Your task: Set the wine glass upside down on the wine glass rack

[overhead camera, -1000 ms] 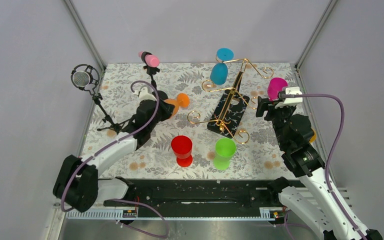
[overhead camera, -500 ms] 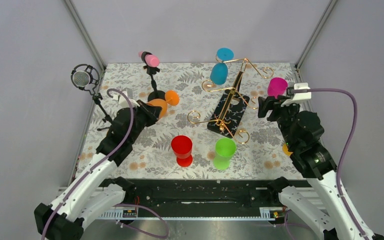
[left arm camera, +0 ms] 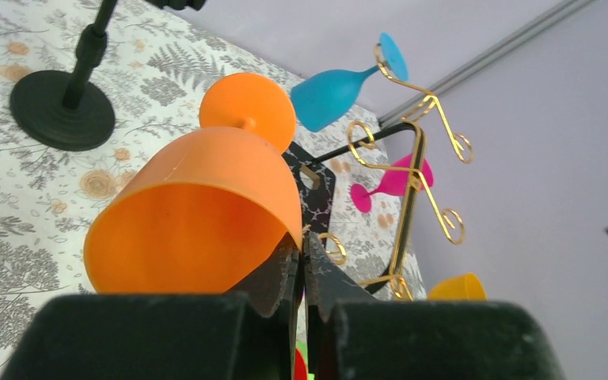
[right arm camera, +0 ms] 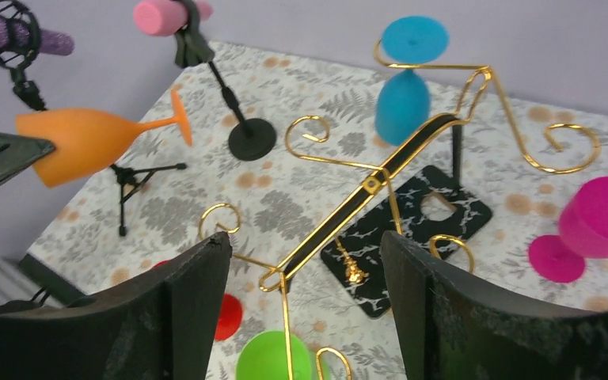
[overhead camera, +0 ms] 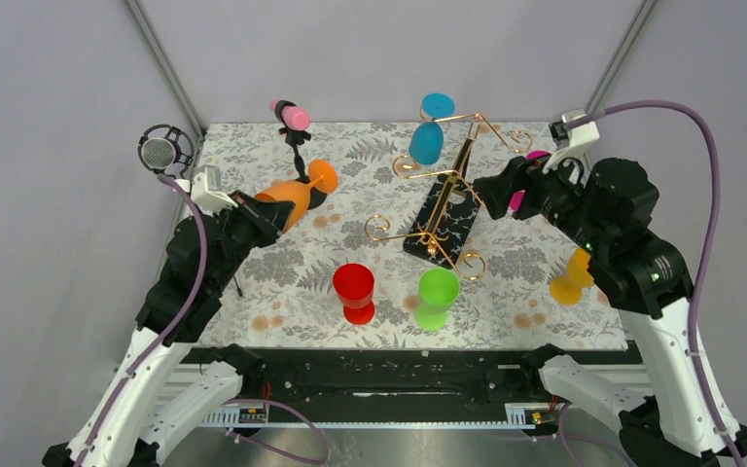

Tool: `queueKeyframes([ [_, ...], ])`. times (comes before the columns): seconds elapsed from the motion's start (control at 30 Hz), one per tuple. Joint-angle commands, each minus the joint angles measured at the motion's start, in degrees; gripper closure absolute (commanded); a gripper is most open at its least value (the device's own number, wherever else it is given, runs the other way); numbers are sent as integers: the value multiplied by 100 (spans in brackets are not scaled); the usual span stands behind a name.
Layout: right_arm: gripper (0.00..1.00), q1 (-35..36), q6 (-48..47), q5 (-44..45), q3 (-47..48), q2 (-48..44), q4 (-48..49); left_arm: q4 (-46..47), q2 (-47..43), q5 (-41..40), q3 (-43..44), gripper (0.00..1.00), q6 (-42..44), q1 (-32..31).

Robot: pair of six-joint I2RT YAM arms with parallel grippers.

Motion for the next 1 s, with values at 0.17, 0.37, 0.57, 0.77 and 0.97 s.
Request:
queueKeyframes([
  [0.17, 26, 94, 1283, -1760, 278, 768, 501, -604, 233, 1093, 1702, 100, 640, -22],
  [0.37, 25, 531, 1505, -1796, 969, 1560, 768, -390, 903, 1904, 2427, 100, 691, -123],
  [0.57, 26, 722, 1912, -1085, 685, 1554, 1694, -393, 1741, 1945, 3373, 100, 1236, -752],
  [0.77, 27, 724, 2080, -1085, 767, 1725, 1912, -396, 2251, 2021, 3667, 100, 1396, -1024],
  [0.97, 34, 724, 1956, -465, 683, 1841, 1601, -223, 2397, 1981, 3653, 100, 1496, -1116],
])
